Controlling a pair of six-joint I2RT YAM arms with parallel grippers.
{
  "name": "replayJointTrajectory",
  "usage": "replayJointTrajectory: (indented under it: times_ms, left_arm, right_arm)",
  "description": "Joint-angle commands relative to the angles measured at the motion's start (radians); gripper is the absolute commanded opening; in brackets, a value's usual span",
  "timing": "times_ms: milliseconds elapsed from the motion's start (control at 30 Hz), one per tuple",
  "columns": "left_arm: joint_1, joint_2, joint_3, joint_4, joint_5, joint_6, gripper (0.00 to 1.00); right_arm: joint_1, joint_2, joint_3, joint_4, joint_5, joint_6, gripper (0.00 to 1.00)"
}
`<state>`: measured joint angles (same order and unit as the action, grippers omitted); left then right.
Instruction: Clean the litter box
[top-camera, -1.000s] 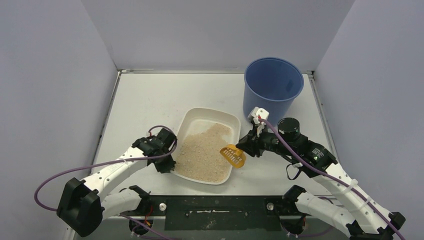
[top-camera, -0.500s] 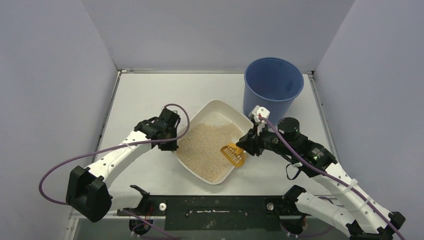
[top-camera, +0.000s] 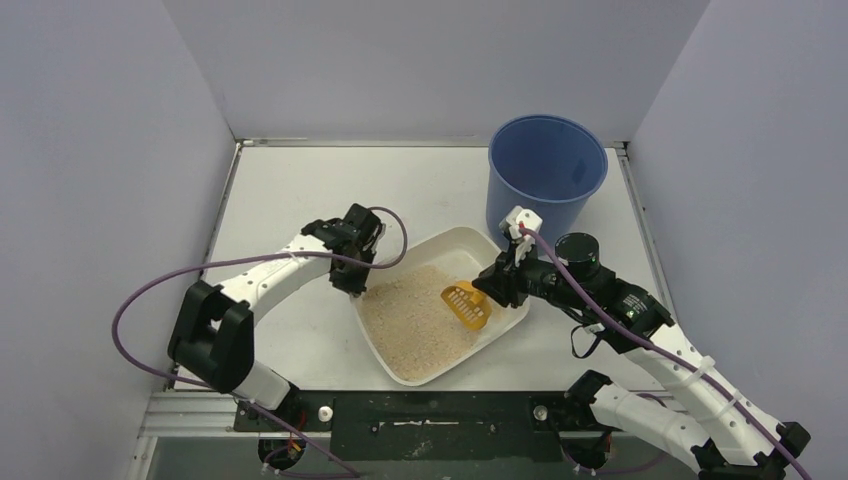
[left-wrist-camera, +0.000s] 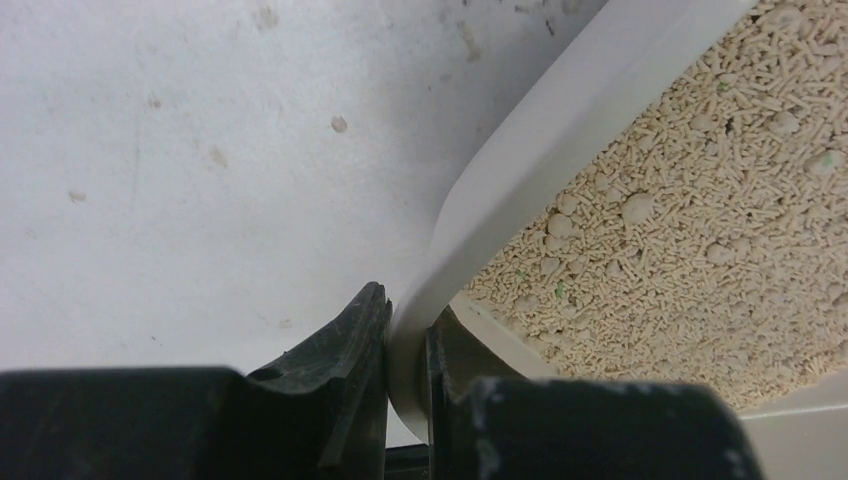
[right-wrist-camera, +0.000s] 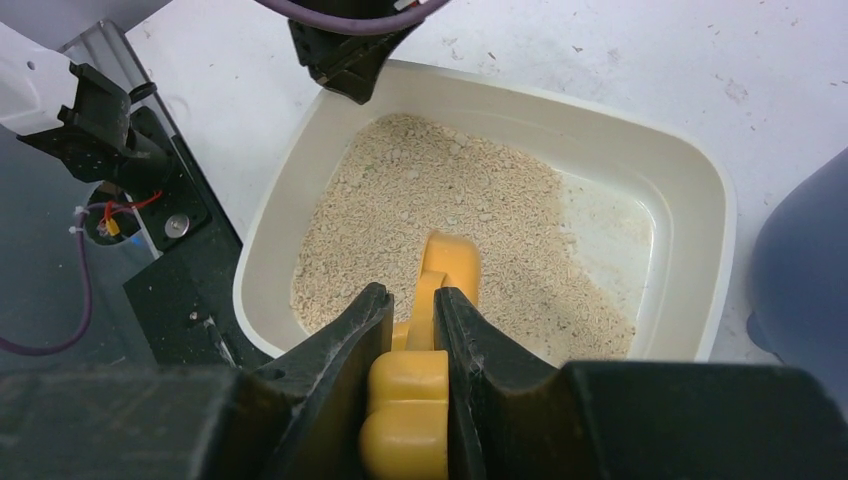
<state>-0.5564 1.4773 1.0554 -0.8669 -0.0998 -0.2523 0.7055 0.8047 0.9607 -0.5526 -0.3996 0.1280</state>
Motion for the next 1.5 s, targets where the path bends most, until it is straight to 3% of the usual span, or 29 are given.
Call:
replayJointTrajectory:
  times_ms: [0, 133, 300, 433, 533, 733, 867, 1100, 1267, 1467]
  left_arm:
    - [0.0, 0.095, 0.143, 0.06, -0.126, 0.097, 0.0]
    - [-0.013, 0.224, 0.261, 0.021, -0.225, 0.118, 0.0]
    - [-0.058, 0.305, 0.331, -0.029, -0.331, 0.05, 0.46]
    - [-0.068, 0.255, 0.294, -0.037, -0.277, -0.019, 0.64]
    - [-0.069, 0.179, 0.221, -0.038, -0.19, -0.11, 0.68]
    - [-0.072, -0.01, 0.003, 0.018, -0.045, -0.3, 0.68]
    - [-0.07, -0.093, -0.14, 0.185, 0.078, -0.419, 0.63]
    - [-0.06, -0.061, -0.228, 0.359, 0.156, -0.509, 0.34]
    - [-0.036, -0.045, -0.22, 0.368, 0.146, -0.485, 0.0]
    - [-0.023, -0.111, -0.185, 0.291, 0.001, -0.411, 0.0]
  right_arm:
    - [-0.007, 0.002, 0.03, 0.067, 0.037, 0.021, 0.03]
    - [-0.006, 0.014, 0.021, 0.077, 0.083, 0.03, 0.03]
    - [-0.007, 0.024, -0.017, 0.133, 0.119, 0.071, 0.01]
    - [-0.007, 0.023, -0.053, 0.175, 0.155, 0.096, 0.0]
    - [-0.008, 0.026, -0.071, 0.196, 0.169, 0.109, 0.0]
    - [-0.011, 0.037, -0.1, 0.26, 0.178, 0.146, 0.01]
    - [-0.015, 0.048, -0.12, 0.299, 0.195, 0.172, 0.01]
    - [-0.035, 0.052, -0.11, 0.28, 0.235, 0.188, 0.01]
    - [-0.068, 0.049, -0.107, 0.236, 0.232, 0.188, 0.0]
    - [-0.155, 0.025, -0.135, 0.214, 0.175, 0.216, 0.0]
